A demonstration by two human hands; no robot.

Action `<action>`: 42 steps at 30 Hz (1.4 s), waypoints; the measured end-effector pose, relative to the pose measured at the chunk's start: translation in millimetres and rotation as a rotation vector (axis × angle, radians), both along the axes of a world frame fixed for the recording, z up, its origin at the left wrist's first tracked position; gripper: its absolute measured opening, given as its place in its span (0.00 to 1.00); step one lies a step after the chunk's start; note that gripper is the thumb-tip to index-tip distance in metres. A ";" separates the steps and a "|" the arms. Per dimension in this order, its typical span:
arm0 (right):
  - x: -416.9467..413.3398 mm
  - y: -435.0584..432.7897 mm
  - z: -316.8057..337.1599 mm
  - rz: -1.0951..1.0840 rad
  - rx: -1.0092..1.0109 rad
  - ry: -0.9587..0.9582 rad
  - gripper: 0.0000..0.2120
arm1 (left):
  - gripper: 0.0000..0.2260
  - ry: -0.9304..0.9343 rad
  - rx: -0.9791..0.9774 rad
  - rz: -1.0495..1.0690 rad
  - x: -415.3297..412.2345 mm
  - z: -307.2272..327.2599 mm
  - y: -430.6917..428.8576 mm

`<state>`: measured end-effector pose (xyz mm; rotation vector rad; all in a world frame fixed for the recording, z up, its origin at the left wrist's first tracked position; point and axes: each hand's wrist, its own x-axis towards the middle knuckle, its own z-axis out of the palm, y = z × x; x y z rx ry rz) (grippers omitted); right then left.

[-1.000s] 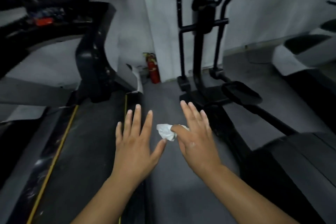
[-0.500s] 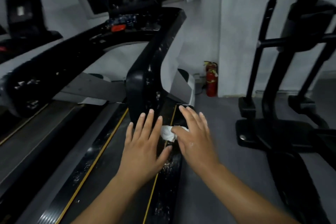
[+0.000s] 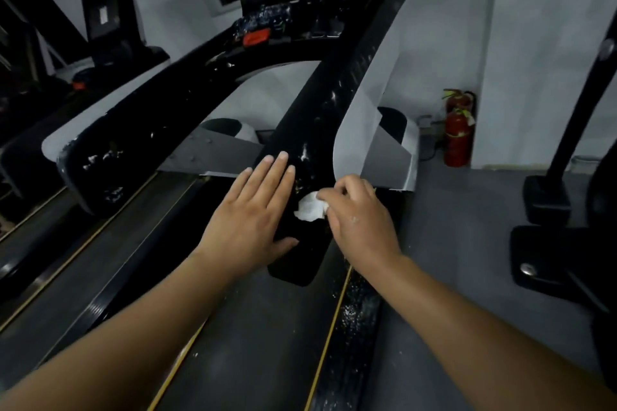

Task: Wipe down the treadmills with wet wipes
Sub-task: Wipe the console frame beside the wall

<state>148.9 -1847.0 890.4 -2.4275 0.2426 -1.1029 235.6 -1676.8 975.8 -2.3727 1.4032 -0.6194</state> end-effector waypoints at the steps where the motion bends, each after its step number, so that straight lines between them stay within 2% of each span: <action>1: 4.7 1.1 1.0 0.008 0.061 -0.018 0.13 | 0.54 -0.004 0.029 -0.026 10.2 3.4 -1.8; 6: 26.8 25.8 24.0 -0.061 0.577 -0.196 0.17 | 0.59 0.017 0.055 -0.160 39.6 3.9 -5.2; 9: 36.9 66.2 31.9 0.025 0.795 -0.251 0.20 | 0.56 0.058 0.009 -0.255 51.9 1.7 -2.5; 12: 36.4 108.6 3.6 0.092 0.684 -0.206 0.26 | 0.45 0.082 -0.089 -0.386 60.2 -3.3 -2.3; 14: 39.8 112.0 -16.1 -0.007 0.697 -0.181 0.26 | 0.47 0.069 -0.102 -0.396 63.0 -4.6 -2.5; 17: 52.8 96.4 -12.7 -0.196 0.827 -0.201 0.18 | 0.55 0.052 -0.070 -0.391 63.8 -4.1 -3.4; 19: 60.8 88.4 -6.1 -0.343 0.703 -0.229 0.11 | 0.57 0.055 -0.080 -0.391 64.7 -4.1 -3.5; 21: 63.6 85.4 -6.6 -0.304 0.666 -0.282 0.15 | 0.57 0.068 -0.087 -0.397 65.0 -4.1 -3.4; 24: 57.9 84.6 -9.5 -0.250 0.751 -0.333 0.22 | 0.58 0.076 -0.081 -0.400 65.5 -4.8 -3.8; 29: 69.9 71.0 7.8 -0.294 0.768 -0.431 0.16 | 0.59 0.087 -0.078 -0.402 68.3 -5.9 -4.5; 33: 72.5 79.2 17.9 -0.232 0.758 -0.495 0.18 | 0.55 0.112 -0.106 -0.435 70.0 -7.8 -3.4; 36: 55.0 107.5 -13.1 -0.090 0.707 -0.435 0.19 | 0.52 0.127 -0.135 -0.462 72.4 -9.8 -2.6; 38: 47.4 112.6 -34.7 -0.053 0.716 -0.355 0.22 | 0.55 0.123 -0.116 -0.453 73.2 -8.4 -2.7; 42: 63.0 83.2 -19.9 -0.066 0.773 -0.196 0.31 | 0.60 0.110 -0.050 -0.437 72.3 -6.0 -3.9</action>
